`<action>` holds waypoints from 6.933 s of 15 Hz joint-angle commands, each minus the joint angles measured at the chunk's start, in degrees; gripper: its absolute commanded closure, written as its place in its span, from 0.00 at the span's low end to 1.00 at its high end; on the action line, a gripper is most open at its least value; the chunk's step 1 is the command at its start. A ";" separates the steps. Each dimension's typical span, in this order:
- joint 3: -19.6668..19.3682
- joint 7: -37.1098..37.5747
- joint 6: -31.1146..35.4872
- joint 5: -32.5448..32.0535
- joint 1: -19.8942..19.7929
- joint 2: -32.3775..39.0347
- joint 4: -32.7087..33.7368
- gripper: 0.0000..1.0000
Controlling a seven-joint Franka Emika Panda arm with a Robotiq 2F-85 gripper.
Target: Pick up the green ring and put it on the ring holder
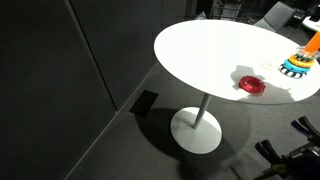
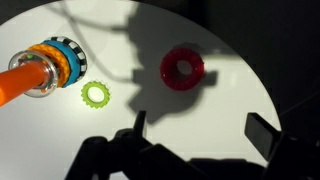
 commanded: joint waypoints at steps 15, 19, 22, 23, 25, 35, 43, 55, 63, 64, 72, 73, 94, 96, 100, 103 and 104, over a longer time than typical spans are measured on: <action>-3.85 -0.30 -5.29 0.38 -0.43 16.59 12.65 0.00; -3.85 -0.14 -5.41 0.38 -0.43 16.63 12.74 0.00; -4.05 0.74 -5.03 0.03 -0.59 16.95 12.06 0.00; -4.15 0.96 -4.37 -0.11 -0.68 17.11 11.65 0.00; -4.47 1.06 -4.02 -0.05 -0.90 17.82 11.50 0.00; -7.23 -0.79 2.31 1.25 -3.34 24.74 12.98 0.00; -7.87 -2.70 10.80 0.96 -4.46 31.65 15.25 0.00; -8.62 -5.88 15.71 -0.17 -5.26 41.38 19.85 0.00; -8.72 -8.07 15.45 0.15 -6.51 45.07 21.86 0.00; -8.71 -8.22 15.48 0.19 -6.65 45.36 22.02 0.00; -8.35 -9.12 15.34 0.77 -7.39 45.80 22.52 0.00; -8.33 -9.08 15.21 0.79 -7.35 45.55 22.57 0.00; -7.38 -9.72 13.62 2.30 -8.41 47.93 27.22 0.00; -7.33 -9.83 13.13 2.87 -8.69 48.21 27.19 0.00; -7.21 -10.26 11.72 3.69 -9.03 47.89 26.85 0.00; -7.07 -10.45 10.64 4.14 -9.08 47.53 26.43 0.00; -6.88 -10.63 10.27 4.46 -9.19 47.47 26.36 0.00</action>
